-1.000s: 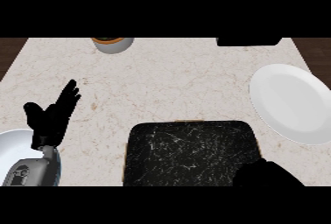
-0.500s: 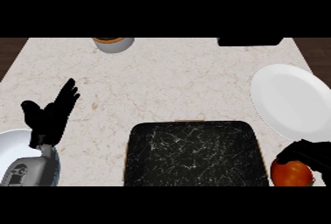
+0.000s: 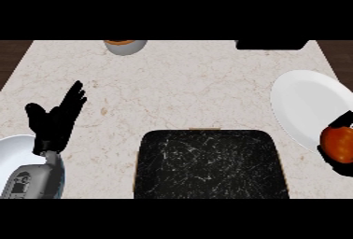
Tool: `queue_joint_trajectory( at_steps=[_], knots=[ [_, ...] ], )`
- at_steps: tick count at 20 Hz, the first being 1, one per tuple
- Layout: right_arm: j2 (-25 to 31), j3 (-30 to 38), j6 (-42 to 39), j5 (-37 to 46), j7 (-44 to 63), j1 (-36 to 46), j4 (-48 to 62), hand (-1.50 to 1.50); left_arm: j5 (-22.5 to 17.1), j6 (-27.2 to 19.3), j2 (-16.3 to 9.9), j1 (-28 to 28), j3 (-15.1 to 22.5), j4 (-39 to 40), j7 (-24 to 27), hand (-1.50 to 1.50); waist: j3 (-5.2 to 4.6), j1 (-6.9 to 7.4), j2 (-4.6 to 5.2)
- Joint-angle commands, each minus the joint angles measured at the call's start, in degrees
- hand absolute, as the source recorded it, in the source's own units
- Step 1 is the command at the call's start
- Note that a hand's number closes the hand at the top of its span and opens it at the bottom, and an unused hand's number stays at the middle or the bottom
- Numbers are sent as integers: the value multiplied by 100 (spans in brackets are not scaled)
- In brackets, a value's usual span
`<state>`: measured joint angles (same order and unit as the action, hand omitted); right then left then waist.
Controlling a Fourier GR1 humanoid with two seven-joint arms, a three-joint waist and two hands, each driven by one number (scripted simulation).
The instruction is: Pick the tomato from the tray and place it in the plate
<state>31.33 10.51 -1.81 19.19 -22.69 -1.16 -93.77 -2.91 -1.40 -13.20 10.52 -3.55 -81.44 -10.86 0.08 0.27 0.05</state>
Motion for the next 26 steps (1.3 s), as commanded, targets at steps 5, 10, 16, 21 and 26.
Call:
queue_joint_trajectory(
  at_steps=[5,10,16,21,26],
  knots=[
    [483,395,-92,279,-868,1798,3019,150,135,-51,158,70,76,12,6,0,-1,88,27],
    [682,-3,104,1089,-1135,2431,4274,150,109,66,81,362,4,254,-67,0,-1,106,47],
    [963,16,-835,1014,-1918,3030,6149,-150,147,89,186,25,123,-16,46,0,8,191,57],
    [897,127,-461,1118,-3286,3357,7005,-150,82,144,203,-31,0,172,198,0,8,138,52],
    [945,590,-1502,316,-3842,3848,6659,-150,164,151,76,149,-94,457,324,0,2,78,45]
  ],
)
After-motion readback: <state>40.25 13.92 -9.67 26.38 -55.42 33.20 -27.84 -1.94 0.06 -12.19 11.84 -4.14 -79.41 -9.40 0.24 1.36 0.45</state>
